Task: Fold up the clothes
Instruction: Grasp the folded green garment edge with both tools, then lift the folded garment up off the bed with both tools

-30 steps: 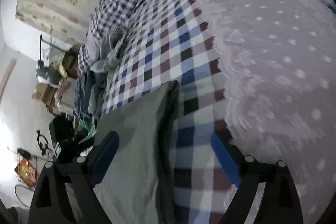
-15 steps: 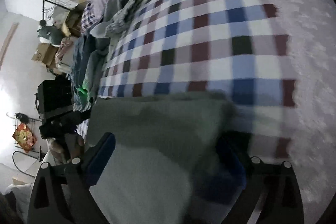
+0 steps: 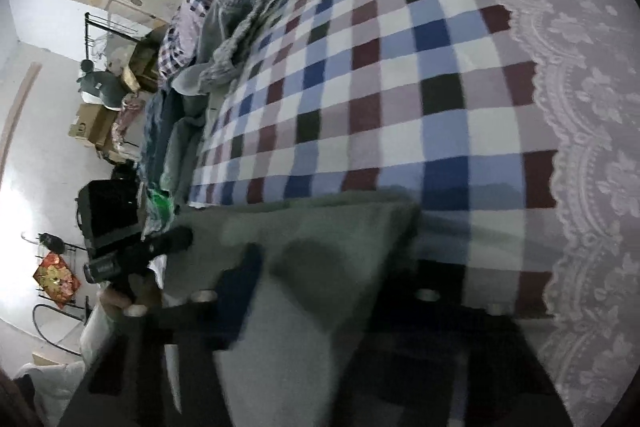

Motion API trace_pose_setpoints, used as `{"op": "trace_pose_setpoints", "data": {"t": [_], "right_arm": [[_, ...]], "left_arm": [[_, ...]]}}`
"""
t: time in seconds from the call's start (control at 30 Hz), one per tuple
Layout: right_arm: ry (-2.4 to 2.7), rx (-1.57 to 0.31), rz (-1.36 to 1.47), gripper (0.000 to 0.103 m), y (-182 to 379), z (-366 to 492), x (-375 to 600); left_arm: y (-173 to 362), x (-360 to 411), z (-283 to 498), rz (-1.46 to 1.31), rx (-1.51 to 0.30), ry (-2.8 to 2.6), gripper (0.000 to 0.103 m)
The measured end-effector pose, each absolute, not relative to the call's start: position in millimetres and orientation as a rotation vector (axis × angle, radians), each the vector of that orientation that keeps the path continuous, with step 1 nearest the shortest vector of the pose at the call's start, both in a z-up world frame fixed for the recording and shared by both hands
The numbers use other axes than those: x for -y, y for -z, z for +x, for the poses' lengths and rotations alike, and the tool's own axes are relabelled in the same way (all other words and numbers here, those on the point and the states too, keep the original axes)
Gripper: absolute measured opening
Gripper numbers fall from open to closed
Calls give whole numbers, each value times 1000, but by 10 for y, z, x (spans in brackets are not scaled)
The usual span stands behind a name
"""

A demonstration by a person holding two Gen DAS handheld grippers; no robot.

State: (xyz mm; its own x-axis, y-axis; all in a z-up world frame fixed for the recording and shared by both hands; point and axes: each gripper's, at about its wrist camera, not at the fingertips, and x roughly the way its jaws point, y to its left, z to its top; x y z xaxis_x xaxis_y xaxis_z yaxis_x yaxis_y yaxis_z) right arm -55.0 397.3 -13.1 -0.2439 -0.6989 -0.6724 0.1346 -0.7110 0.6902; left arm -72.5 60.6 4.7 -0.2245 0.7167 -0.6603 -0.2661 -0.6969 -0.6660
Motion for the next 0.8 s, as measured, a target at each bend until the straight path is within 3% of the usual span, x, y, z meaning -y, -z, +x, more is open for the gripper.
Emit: {"op": "trace_pose_setpoints", "data": {"t": [0.2,0.27,0.53,0.8], "right_arm": [[2134,587,1414,19,-22,-404,-3930],[2212,519,1374,16,-138,-311,-3876],[2569,198,1079,14,-806,362,-3646],[2824,47,812,14,-1321,1279,-3393]], "left_arm": [[-87,-604,-667,-1366,517,-1999,37],[-163,-616,-628,-1337,492,-2019,34],[-711,-651,-223,-1092,324,-2166,31],[-1205,-616,663,-754,162,-2317,30]]}}
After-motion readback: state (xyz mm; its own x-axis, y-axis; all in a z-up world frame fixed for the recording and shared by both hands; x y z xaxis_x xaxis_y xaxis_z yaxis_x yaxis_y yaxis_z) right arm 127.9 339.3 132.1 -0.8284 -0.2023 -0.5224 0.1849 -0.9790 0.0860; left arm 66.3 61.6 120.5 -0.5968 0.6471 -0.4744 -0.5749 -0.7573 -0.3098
